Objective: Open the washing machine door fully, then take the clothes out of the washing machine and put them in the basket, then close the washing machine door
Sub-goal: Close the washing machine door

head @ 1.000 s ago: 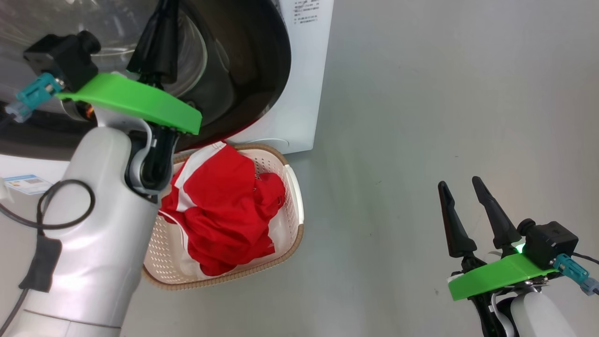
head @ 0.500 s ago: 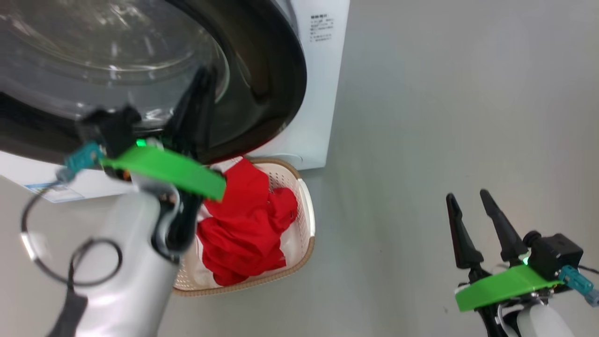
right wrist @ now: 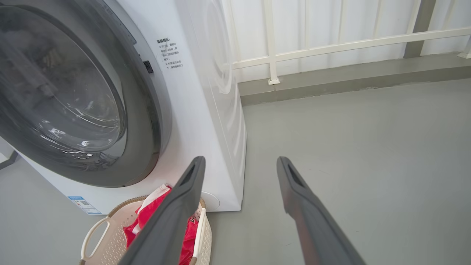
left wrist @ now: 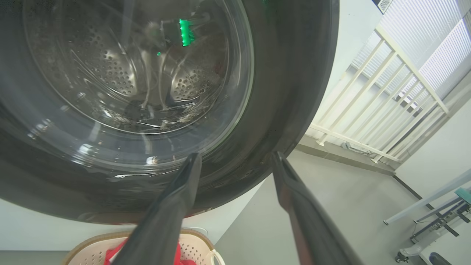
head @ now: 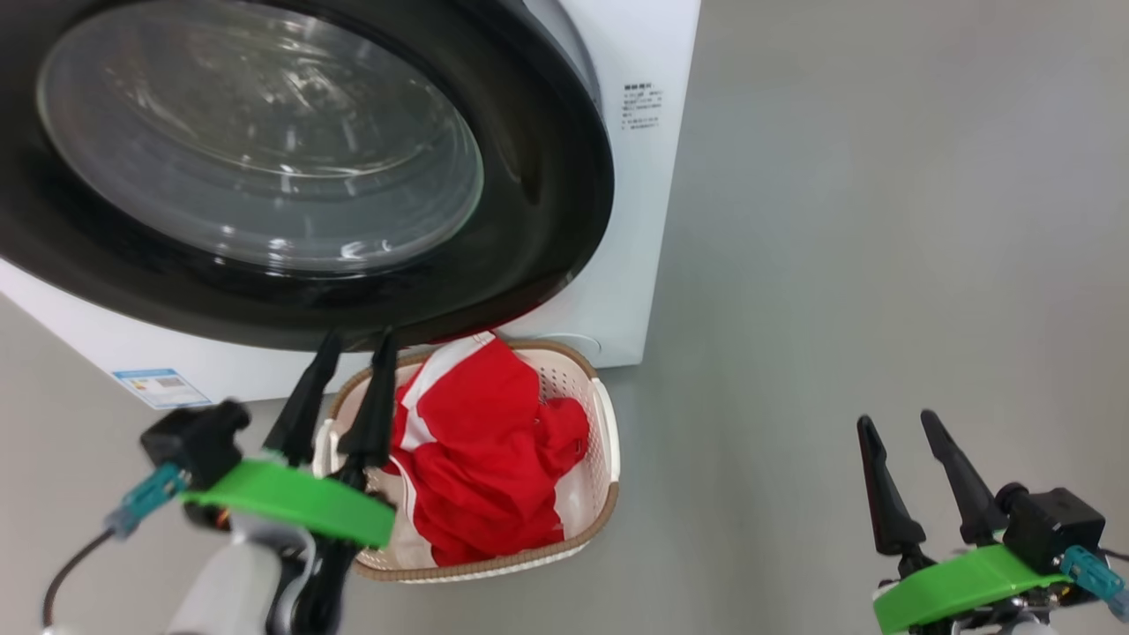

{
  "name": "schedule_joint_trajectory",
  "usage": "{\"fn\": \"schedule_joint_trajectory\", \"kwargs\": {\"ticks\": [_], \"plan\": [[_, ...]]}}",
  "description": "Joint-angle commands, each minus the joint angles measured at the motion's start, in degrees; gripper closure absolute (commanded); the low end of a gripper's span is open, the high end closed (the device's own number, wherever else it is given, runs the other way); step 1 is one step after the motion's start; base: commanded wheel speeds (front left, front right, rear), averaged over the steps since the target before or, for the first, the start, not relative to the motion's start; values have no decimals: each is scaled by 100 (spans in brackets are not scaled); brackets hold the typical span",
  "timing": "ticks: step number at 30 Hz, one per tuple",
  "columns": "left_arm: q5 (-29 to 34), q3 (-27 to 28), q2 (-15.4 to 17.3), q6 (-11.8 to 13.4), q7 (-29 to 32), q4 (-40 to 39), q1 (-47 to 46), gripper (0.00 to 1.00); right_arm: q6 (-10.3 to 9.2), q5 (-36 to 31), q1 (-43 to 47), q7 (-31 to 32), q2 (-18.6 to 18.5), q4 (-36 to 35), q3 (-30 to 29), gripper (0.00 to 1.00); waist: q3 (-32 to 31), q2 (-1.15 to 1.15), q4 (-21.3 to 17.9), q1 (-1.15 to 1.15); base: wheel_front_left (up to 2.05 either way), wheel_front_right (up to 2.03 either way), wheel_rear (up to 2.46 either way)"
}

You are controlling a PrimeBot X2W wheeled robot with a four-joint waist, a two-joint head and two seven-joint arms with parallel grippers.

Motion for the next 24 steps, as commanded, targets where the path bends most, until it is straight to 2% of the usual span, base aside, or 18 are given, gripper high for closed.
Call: {"fn": "schedule_joint_trajectory", "kwargs": {"ticks": [1, 5, 12, 19, 24], "plan": [[147, 381, 186, -32, -45, -236, 193, 0, 36, -68, 72, -37, -26, -135, 107, 0, -143, 0, 91, 0, 0, 0, 0], [361, 623, 194, -32, -45, -332, 525, 0, 36, -69, 189, -37, -50, -138, 87, 0, -240, 0, 115, 0, 0, 0, 0], [1170, 1353, 199, -32, -45, -558, 1353, 0, 36, -67, 445, -37, -93, -168, 36, 0, -430, 0, 128, 0, 0, 0, 0], [1868, 2081, -63, -32, -45, -964, 1936, 0, 36, -71, 607, -37, -105, -210, -52, 0, -512, 0, 166, 0, 0, 0, 0], [2075, 2276, -230, -32, -45, -1136, 2185, 0, 36, -81, 657, -37, -98, -224, -79, 0, -524, 0, 190, 0, 0, 0, 0]]}}
